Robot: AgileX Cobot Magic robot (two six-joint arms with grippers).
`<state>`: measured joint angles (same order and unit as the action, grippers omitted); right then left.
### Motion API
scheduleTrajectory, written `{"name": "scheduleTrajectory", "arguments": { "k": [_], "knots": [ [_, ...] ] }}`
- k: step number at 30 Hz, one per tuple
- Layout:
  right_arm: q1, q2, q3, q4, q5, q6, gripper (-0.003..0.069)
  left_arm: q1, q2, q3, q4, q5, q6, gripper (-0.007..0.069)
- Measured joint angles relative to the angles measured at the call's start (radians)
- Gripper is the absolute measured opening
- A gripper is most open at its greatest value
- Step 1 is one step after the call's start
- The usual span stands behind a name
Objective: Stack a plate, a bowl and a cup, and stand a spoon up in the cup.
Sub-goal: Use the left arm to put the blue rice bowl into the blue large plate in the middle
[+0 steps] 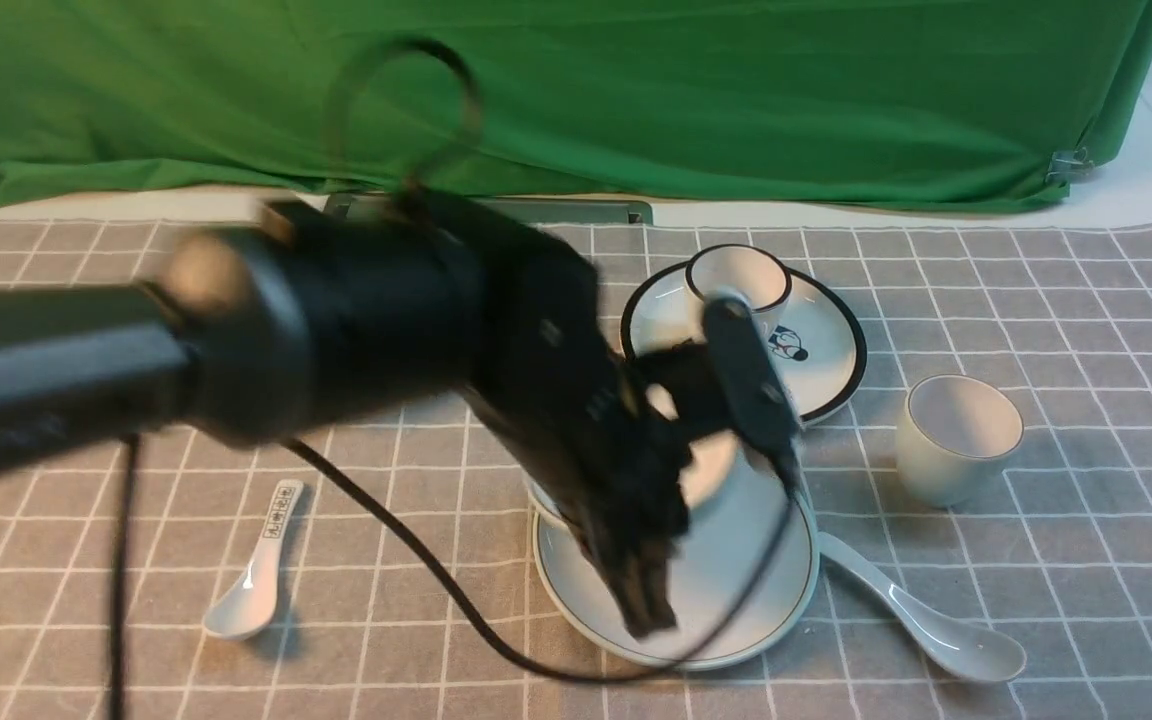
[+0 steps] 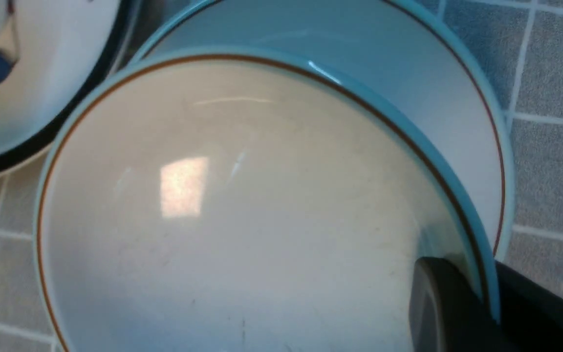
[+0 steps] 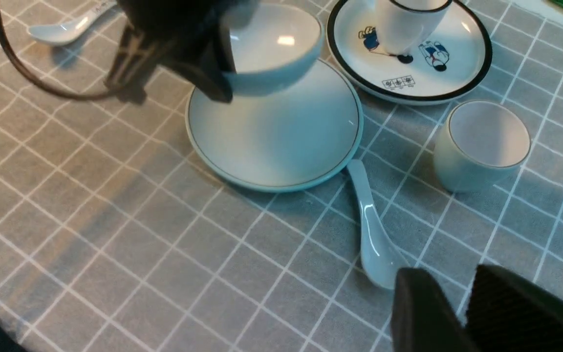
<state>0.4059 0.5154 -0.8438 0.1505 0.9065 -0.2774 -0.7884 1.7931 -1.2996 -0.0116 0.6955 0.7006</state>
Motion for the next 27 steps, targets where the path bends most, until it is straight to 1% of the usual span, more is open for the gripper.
{"name": "scheduleTrajectory", "arguments": {
  "k": [3,11,13,15,17,18,20,21,23,25,26,27],
  "knots": [
    [0.0,0.0,0.0,0.0,0.012,0.002,0.0195,-0.032,0.045,0.0,0.046,-0.038,-0.026,0.0024],
    [0.0,0.0,0.0,0.0,0.06,0.011,0.0196,-0.048,0.104,0.001,0.066,-0.066,-0.031,0.0029],
    [0.0,0.0,0.0,0.001,0.06,0.036,0.0203,-0.048,0.106,0.001,0.058,-0.066,-0.016,0.0041],
    [0.0,0.001,0.0,0.001,0.06,0.076,0.0229,-0.048,0.108,0.001,0.038,-0.067,0.003,0.0065],
    [0.0,0.004,0.0,0.001,0.061,0.107,0.026,-0.049,0.109,0.001,0.024,-0.066,0.016,0.0114],
    [0.0,0.012,0.0,0.001,0.063,0.122,0.0307,-0.049,0.109,0.001,0.019,-0.066,0.021,0.0158],
    [0.0,0.035,-0.002,0.001,0.066,0.133,0.0349,-0.049,0.109,0.001,0.018,-0.066,0.019,0.0227],
    [0.0,0.061,-0.003,0.001,0.071,0.137,0.0382,-0.049,0.108,0.001,0.012,-0.066,0.001,0.0284],
    [0.0,0.108,-0.006,0.001,0.073,0.141,0.0411,-0.049,0.1,0.001,0.012,-0.066,-0.033,0.0362],
    [0.0,0.211,-0.01,0.0,0.061,0.136,0.0425,-0.049,0.045,0.0,0.012,-0.052,-0.097,0.0481],
    [0.0,0.229,-0.01,-0.002,0.06,0.133,0.0426,-0.049,0.039,0.0,0.012,-0.05,-0.104,0.0481],
    [0.0,0.268,-0.012,-0.005,0.053,0.129,0.0428,-0.049,0.004,-0.001,0.012,-0.043,-0.15,0.0507]
  ]
}}
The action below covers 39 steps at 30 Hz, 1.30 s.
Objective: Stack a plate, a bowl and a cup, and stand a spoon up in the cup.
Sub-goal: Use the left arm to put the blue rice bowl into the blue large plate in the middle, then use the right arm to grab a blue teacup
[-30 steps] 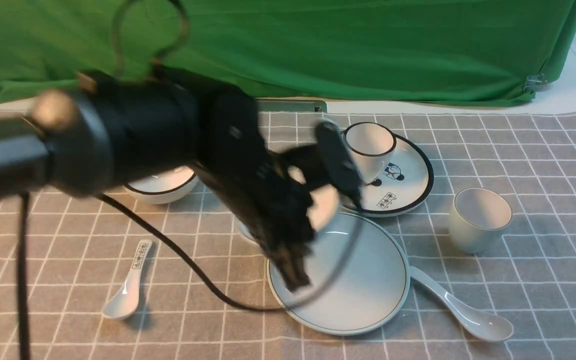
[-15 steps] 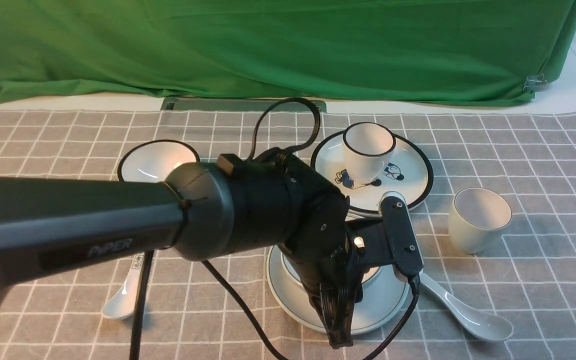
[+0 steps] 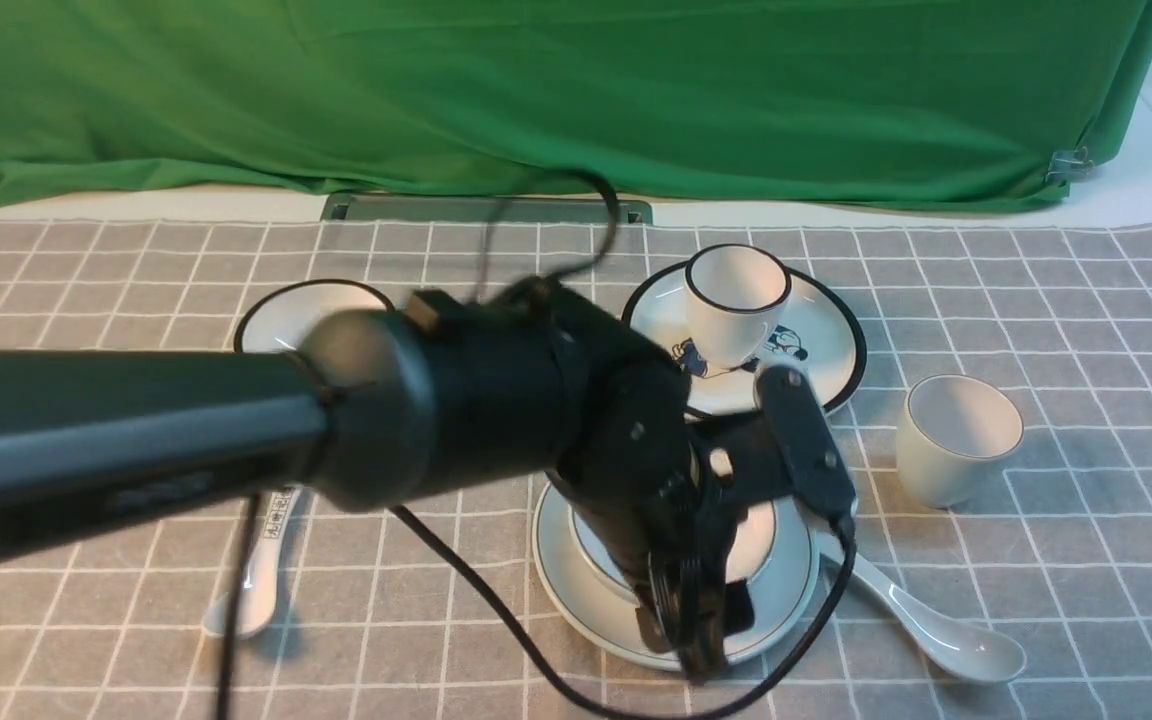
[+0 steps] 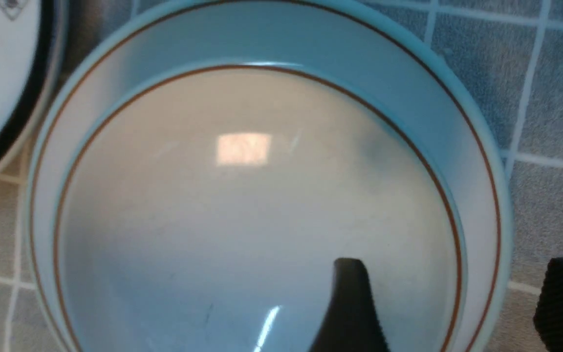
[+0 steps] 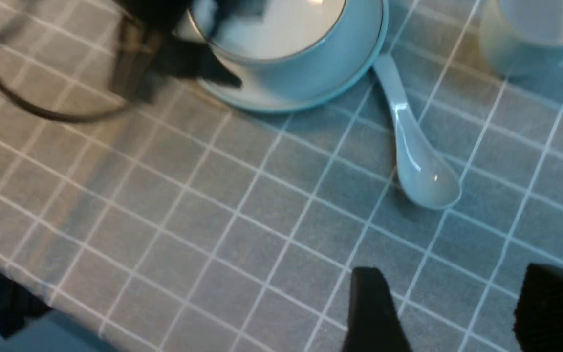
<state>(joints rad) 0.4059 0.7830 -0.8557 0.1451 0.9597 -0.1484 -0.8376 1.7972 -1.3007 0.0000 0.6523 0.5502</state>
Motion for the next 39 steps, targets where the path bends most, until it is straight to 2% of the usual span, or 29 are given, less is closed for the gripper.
{"name": "scheduleTrajectory", "arguments": {
  "k": [2,4,5,6,7,10,12,15,22,28,30,33,35,39],
  "knots": [
    [0.0,0.086,-0.014,-0.011,-0.013,-0.009,0.043,0.0,-0.06,-0.001,0.0,0.008,-0.077,0.052],
    [0.0,0.231,-0.057,-0.035,-0.035,-0.026,0.043,0.0,-0.177,0.001,0.0,0.013,-0.192,0.0478],
    [0.0,0.295,-0.082,-0.046,-0.044,-0.028,0.043,0.0,-0.258,0.009,0.0,0.011,-0.237,0.0426],
    [0.0,0.38,-0.122,-0.066,-0.058,-0.029,0.043,0.0,-0.344,0.03,0.0,0.0,-0.275,0.0333],
    [0.0,0.405,-0.135,-0.072,-0.062,-0.029,0.043,0.0,-0.356,0.038,0.0,-0.003,-0.283,0.032],
    [-0.002,0.592,-0.252,-0.132,-0.077,-0.029,0.043,0.0,-0.563,0.147,-0.02,-0.039,-0.317,0.0106],
    [-0.016,0.702,-0.326,-0.139,-0.081,-0.033,0.043,0.0,-0.686,0.269,-0.025,-0.077,-0.339,0.0031],
    [-0.048,0.836,-0.44,-0.145,-0.084,-0.048,0.043,0.0,-0.856,0.437,-0.027,-0.138,-0.4,0.0008],
    [-0.109,1.068,-0.608,-0.145,-0.087,-0.052,0.043,0.0,-1.168,0.768,-0.099,-0.341,-0.438,0.0005],
    [-0.114,1.165,-0.634,-0.145,-0.092,-0.052,0.0409,0.0,-1.323,0.886,-0.16,-0.436,-0.447,0.0007],
    [-0.114,1.197,-0.635,-0.145,-0.092,-0.057,0.0349,0.0,-1.35,0.897,-0.165,-0.45,-0.448,0.0008],
    [-0.114,1.212,-0.635,-0.139,-0.086,-0.075,0.0156,0.0,-1.353,0.898,-0.171,-0.456,-0.448,0.0008],
    [-0.114,1.204,-0.635,-0.138,-0.076,-0.076,0.0087,0.0,-1.353,0.898,-0.171,-0.457,-0.448,0.0009],
    [-0.095,1.111,-0.635,-0.125,-0.022,-0.052,0.0081,0.0,-1.353,0.898,-0.171,-0.461,-0.448,0.0009]
  ]
}}
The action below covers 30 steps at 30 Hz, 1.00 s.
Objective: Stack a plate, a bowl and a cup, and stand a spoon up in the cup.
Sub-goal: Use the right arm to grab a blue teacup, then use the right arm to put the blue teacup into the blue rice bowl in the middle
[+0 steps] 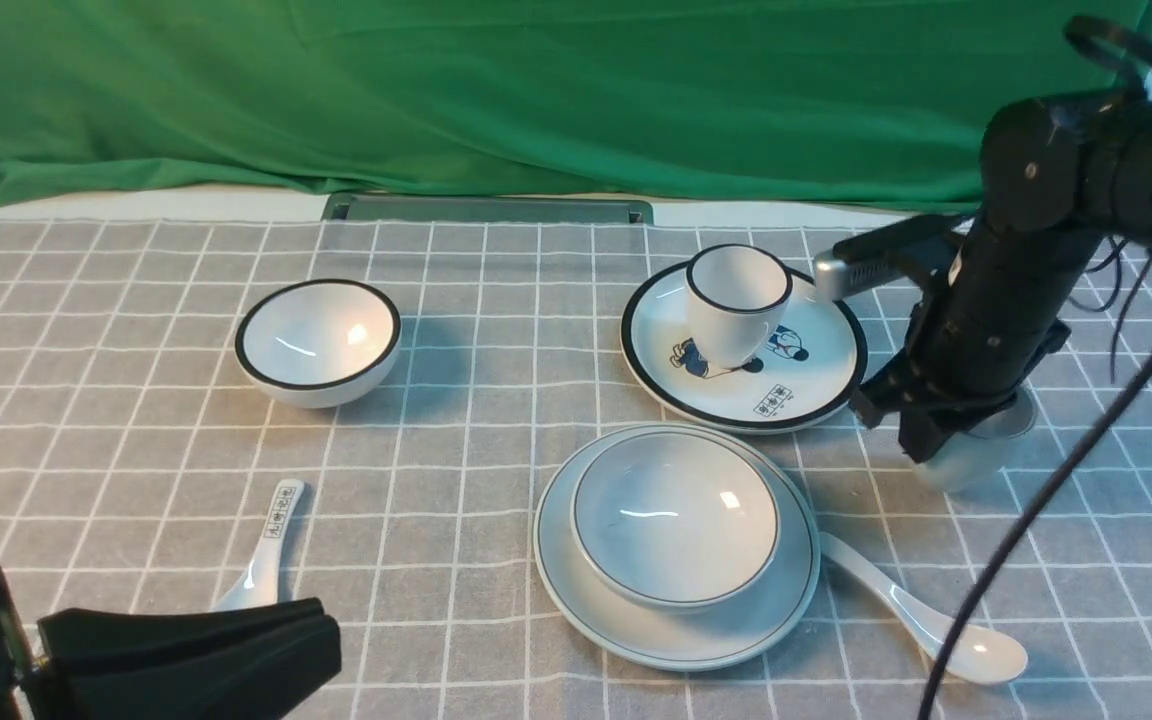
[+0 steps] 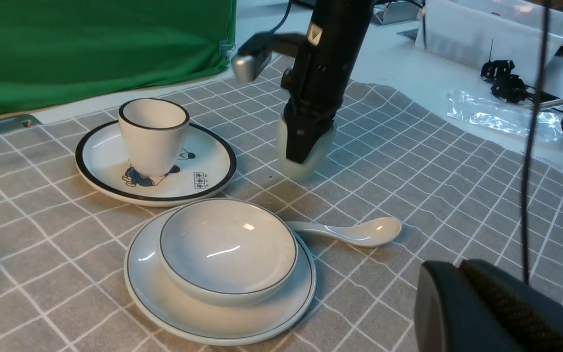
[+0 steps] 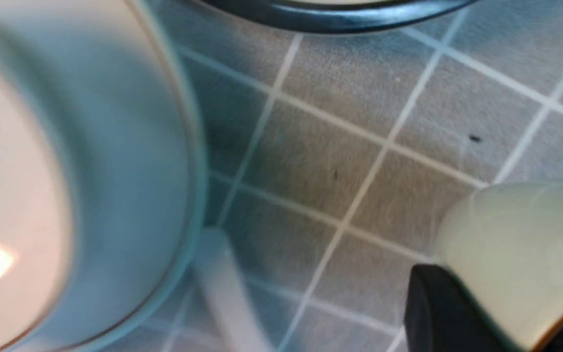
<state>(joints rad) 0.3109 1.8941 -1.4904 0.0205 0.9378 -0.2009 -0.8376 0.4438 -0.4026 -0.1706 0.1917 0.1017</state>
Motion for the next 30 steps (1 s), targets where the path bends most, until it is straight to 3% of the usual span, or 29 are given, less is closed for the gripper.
{"name": "scheduleTrajectory", "arguments": {
  "k": [4,11,26,30],
  "knots": [
    [0.071,-0.106,0.0,0.053,0.031,0.004,0.0081,0.0,0.0,0.0,0.0,0.0,0.0,0.0009],
    [0.373,-0.157,-0.004,0.139,0.032,0.005,0.0081,0.0,0.0,0.001,0.0,0.002,0.0,0.0009],
    [0.4,0.046,-0.004,0.099,-0.127,0.027,0.0082,0.0,0.0,0.001,0.0,0.05,0.0,0.0009],
    [0.4,0.049,-0.004,0.097,-0.131,0.027,0.0115,0.0,0.0,0.001,0.0,0.066,0.0,0.0009]
  ]
}}
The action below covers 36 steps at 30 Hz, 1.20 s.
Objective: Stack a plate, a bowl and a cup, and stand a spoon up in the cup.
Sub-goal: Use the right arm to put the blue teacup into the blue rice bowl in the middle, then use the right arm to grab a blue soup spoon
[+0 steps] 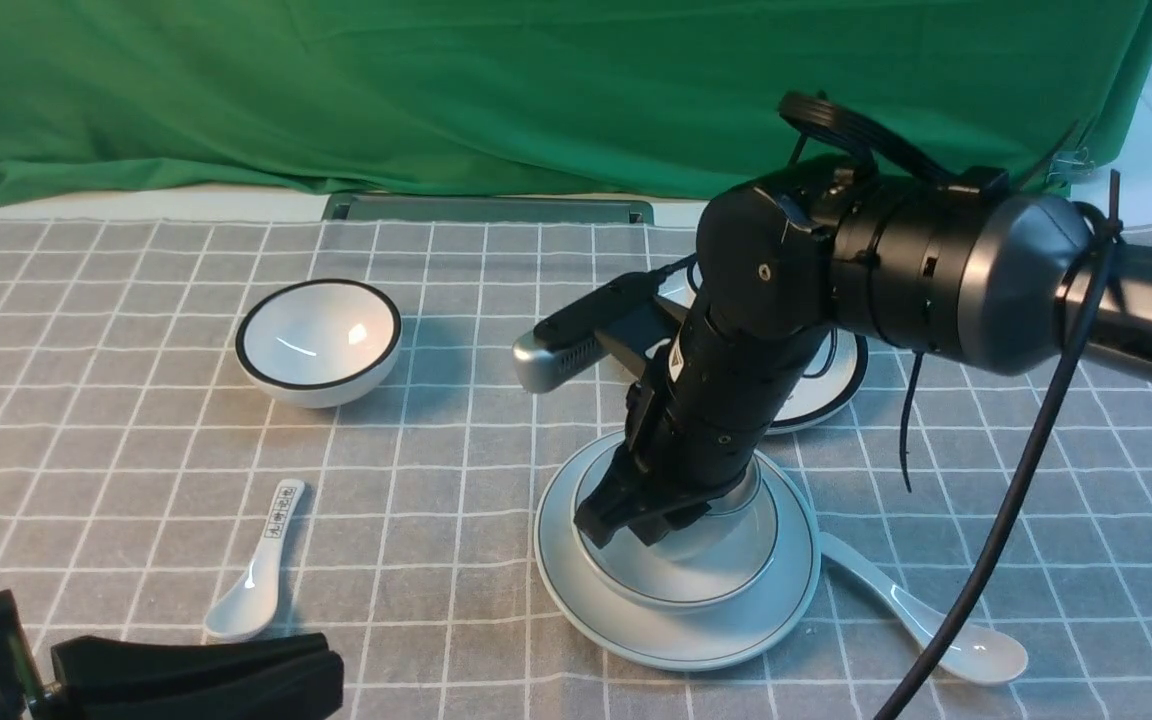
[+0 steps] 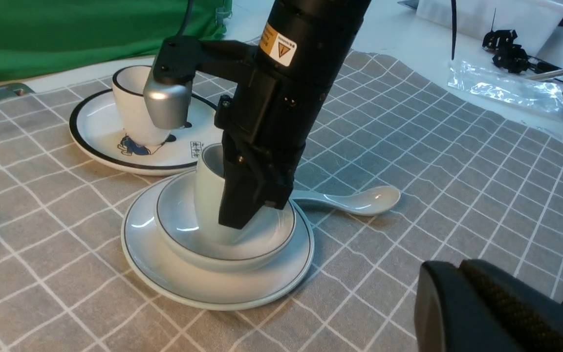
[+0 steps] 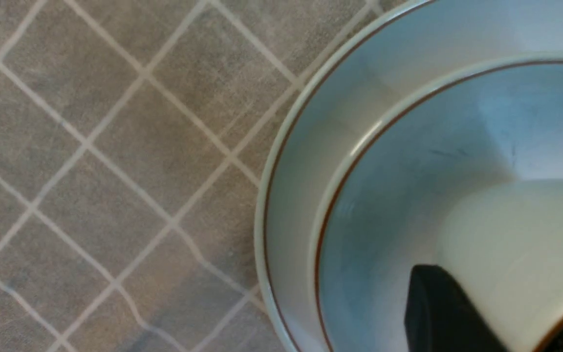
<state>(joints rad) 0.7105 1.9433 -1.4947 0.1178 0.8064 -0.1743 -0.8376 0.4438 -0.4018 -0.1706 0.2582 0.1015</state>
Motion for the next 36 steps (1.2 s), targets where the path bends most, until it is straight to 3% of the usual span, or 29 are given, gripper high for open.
{"name": "scheduleTrajectory", "arguments": {
  "k": [6,7,8,13,19,20,23,28,30,36],
  "knots": [
    [0.0,0.015,0.0,-0.01,0.007,0.003,0.0343,0.0,0.0,0.0,0.0,0.009,0.0,0.0009],
    [0.0,0.015,0.0,-0.01,0.007,0.003,0.0351,0.0,0.0,0.0,0.0,0.009,0.0,0.0009],
    [0.0,0.007,0.0,-0.012,0.007,0.021,0.0414,0.0,0.0,0.0,0.0,0.009,0.0,0.0009],
    [0.0,-0.089,0.0,-0.014,0.005,0.042,0.0527,0.0,0.0,0.0,0.0,0.011,0.0,0.0009],
    [0.0,-0.306,0.006,-0.141,0.12,0.033,0.0477,0.0,0.0,0.0,0.0,0.013,0.0,0.0011],
    [-0.01,-0.355,0.027,-0.204,0.174,0.033,0.0445,0.0,0.0,0.0,0.0,0.013,0.0,0.0011],
    [-0.083,-0.417,0.121,-0.245,0.239,0.023,0.04,0.0,0.0,0.0,0.0,0.013,0.0,0.0011],
    [-0.248,-0.411,0.345,-0.091,0.12,-0.135,0.0405,0.0,0.0,0.0,0.0,0.013,0.0,0.0011],
    [-0.321,-0.362,0.449,0.07,-0.028,-0.287,0.0434,0.0,0.0,0.0,0.0,0.012,0.0,0.0011],
    [-0.356,-0.211,0.459,0.149,-0.172,-0.401,0.045,0.0,0.0,0.0,0.0,0.012,0.004,0.0011]
  ]
}}
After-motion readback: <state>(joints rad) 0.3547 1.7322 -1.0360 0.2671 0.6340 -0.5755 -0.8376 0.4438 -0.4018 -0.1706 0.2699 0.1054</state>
